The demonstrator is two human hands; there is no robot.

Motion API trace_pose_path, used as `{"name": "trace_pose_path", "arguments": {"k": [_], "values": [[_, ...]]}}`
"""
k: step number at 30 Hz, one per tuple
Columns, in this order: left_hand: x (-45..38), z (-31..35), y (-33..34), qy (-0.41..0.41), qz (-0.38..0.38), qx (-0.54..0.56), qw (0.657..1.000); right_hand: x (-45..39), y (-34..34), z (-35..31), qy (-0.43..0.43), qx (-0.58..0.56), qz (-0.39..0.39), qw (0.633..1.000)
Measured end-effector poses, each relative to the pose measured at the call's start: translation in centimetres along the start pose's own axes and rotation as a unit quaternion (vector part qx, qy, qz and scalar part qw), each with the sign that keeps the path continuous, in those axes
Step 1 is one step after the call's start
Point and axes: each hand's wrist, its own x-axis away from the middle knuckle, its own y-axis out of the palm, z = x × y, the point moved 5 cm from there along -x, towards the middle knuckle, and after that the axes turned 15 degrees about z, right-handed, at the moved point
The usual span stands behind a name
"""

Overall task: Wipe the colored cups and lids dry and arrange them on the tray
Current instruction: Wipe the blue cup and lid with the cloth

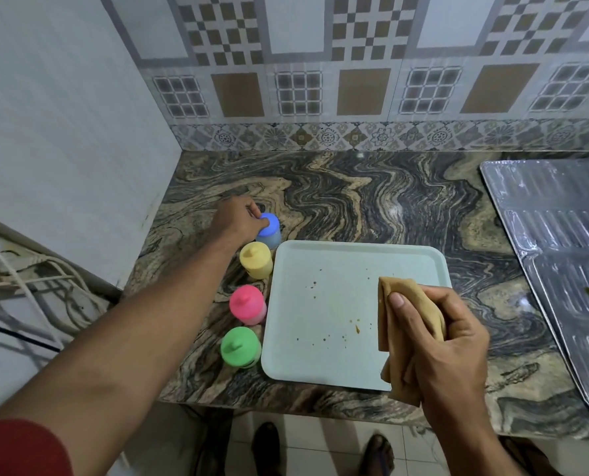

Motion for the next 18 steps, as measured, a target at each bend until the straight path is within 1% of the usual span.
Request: {"name": "trace_pose_path", "arguments": {"k": [6,8,12,14,16,18], "values": [[0.1,0.1,0.1,0.007,0.0,-0.002,1.0,-0.2,-0.3,0.4,-0.01,0.013,-0.004,1.0],[0.1,0.0,0.2,0.014,0.001,-0.005,1.0,-0.2,-0.2,0.4,0.003,0.004,-0.007,1.0],[0.2,-0.5,0.1,0.02,-0.002,0.0,1.0,-0.7,0.3,1.7,0.068,-0.009,-0.025,0.997],[0.3,-0.6,0.0,0.023,0.004,-0.013,1.0,-1.3,0.5,2.8,0.112,-0.014,-0.057,0.992],[0.7,-0.1,-0.7,0.04,0.032,-0.01,0.999,-1.9,0.4,3.7,0.168,-0.033,-0.085,0.982],[1.6,0.7,-1.8,0.064,0.072,0.008,0.995,-2.3,0.6,4.3,0.195,-0.025,-0.107,0.975]]}}
